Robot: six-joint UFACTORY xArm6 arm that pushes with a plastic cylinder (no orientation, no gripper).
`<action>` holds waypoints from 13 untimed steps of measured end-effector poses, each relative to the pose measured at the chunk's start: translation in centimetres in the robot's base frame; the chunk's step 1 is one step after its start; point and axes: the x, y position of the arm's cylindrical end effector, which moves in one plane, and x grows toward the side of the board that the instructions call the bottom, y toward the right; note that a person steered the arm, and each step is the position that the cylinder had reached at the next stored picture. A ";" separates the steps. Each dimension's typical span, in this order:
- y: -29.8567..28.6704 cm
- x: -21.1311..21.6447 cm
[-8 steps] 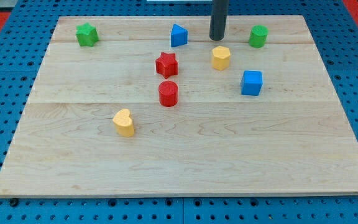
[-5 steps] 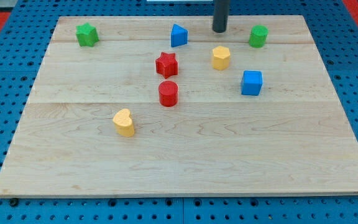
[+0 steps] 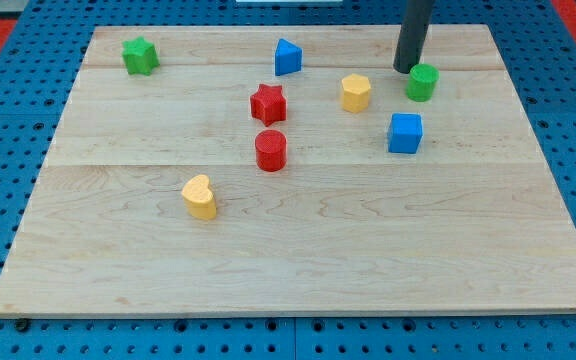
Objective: Move the yellow hexagon towards top right
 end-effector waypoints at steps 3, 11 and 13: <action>-2.2 6.5; -10.0 6.9; -8.7 3.6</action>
